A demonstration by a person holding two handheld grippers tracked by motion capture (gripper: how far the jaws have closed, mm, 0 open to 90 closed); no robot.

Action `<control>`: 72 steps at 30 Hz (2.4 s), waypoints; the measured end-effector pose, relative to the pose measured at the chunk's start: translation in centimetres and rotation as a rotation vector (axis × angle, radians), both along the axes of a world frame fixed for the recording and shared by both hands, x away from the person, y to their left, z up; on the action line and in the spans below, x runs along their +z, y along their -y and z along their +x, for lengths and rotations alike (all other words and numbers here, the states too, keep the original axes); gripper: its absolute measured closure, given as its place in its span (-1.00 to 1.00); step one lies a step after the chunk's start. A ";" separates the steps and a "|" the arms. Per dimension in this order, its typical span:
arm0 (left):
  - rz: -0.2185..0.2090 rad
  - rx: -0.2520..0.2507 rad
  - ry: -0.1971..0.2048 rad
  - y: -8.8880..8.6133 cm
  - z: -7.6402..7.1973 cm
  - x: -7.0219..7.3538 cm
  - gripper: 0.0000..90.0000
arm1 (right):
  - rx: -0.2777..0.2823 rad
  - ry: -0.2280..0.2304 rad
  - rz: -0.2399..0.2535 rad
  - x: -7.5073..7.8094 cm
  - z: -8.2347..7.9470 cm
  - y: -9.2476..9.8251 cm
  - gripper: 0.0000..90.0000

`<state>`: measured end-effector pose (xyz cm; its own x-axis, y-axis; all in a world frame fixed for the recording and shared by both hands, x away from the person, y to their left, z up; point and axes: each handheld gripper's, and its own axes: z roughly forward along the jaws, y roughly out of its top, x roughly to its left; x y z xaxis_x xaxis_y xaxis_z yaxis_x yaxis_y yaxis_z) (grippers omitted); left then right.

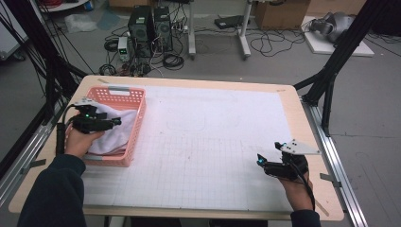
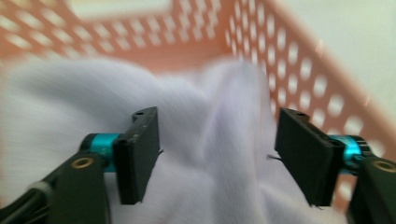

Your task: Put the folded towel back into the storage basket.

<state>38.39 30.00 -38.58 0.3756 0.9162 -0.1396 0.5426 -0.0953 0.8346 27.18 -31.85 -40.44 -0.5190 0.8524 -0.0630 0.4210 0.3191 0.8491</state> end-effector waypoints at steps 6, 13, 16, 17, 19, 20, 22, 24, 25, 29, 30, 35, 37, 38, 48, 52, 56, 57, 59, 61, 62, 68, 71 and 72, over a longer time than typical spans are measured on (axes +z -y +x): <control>-0.072 0.078 0.209 -1.9 -2.3 2.5 -0.37 | 0.004 0.008 0.000 0.1 -0.1 0.0 -0.59; -0.019 0.125 0.236 -3.0 -4.0 3.5 -0.24 | 0.007 0.013 -0.001 0.3 -0.1 0.0 -0.59; -0.056 0.091 0.291 -2.7 -5.2 3.6 -0.37 | 0.007 0.015 0.004 0.3 -0.2 0.0 -0.59; -0.051 0.082 0.299 -2.5 -5.4 3.5 -0.43 | 0.009 0.018 0.002 0.3 -0.1 0.0 -0.59; -0.042 0.061 0.309 -2.1 -5.8 3.4 -0.50 | 0.011 0.017 -0.001 0.3 -0.1 -0.1 -0.59; -0.034 0.033 0.297 -2.0 -5.7 3.3 -0.31 | 0.012 0.018 0.000 0.2 -0.1 -0.1 -0.59; 0.000 -0.015 0.239 -1.7 -5.1 3.0 0.23 | 0.014 0.014 -0.007 0.2 -0.1 -0.3 -0.59; 0.008 -0.021 0.168 -1.5 -4.0 2.6 0.33 | 0.017 0.015 -0.012 0.2 -0.1 -0.3 -0.59; 0.005 -0.034 0.131 -1.4 -3.5 2.4 0.39 | 0.015 0.014 -0.011 0.2 -0.1 -0.3 -0.59; 0.047 -0.032 0.000 -0.7 -0.8 0.9 0.38 | 0.011 0.010 -0.010 0.2 -0.1 -0.3 -0.59; 0.056 -0.022 -0.023 -0.6 -0.3 0.5 0.37 | 0.010 0.010 -0.013 0.2 -0.1 -0.3 -0.59; 0.160 0.019 -0.097 -0.3 1.5 -1.6 0.27 | 0.008 0.005 -0.014 0.0 -0.1 -0.1 -0.59; 0.226 0.096 -0.114 -0.3 1.8 -2.0 0.33 | 0.005 0.003 -0.018 -0.1 -0.1 -0.1 -0.59; 0.259 0.139 -0.119 -0.4 2.0 -2.1 0.32 | 0.006 0.004 -0.021 -0.1 -0.1 -0.1 -0.59; 0.059 0.118 0.100 -0.7 -0.2 0.4 -0.30 | 0.008 0.003 -0.016 0.0 -0.2 -0.1 -0.59; -0.025 0.066 0.224 0.4 -1.8 1.7 -0.54 | 0.010 0.017 -0.015 0.3 -0.3 -0.1 -0.59; -0.086 -0.001 0.295 2.1 -3.6 2.8 -0.61 | 0.007 0.021 0.012 0.4 -0.4 0.1 -0.59; -0.096 -0.012 0.306 2.4 -3.9 2.9 -0.61 | 0.004 0.026 0.020 0.4 -0.3 0.1 -0.59; -0.123 -0.040 0.333 3.4 -4.8 3.2 -0.61 | 0.006 0.029 0.024 0.4 -0.3 0.1 -0.59; -0.140 -0.086 0.360 4.6 -5.6 3.5 -0.61 | 0.006 0.032 0.027 0.4 -0.3 0.1 -0.59; -0.152 -0.112 0.374 5.5 -6.1 3.6 -0.61 | 0.007 0.034 0.032 0.4 -0.3 0.1 -0.59; -0.163 -0.243 0.406 9.6 -7.8 3.7 -0.59 | 0.007 0.044 0.051 0.6 -0.6 0.3 -0.59; -0.148 -0.303 0.409 11.8 -8.5 3.5 -0.60 | 0.004 0.052 0.061 0.7 -0.7 0.5 -0.59; -0.146 -0.316 0.409 12.3 -8.6 3.4 -0.60 | 0.000 0.051 0.063 0.7 -0.7 0.5 -0.59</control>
<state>29.75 17.72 -35.17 0.6800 0.7320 -0.0413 0.1339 -0.0686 0.9886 26.43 -32.38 -39.73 -0.5168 0.8553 -0.0356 0.3768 0.2647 0.8877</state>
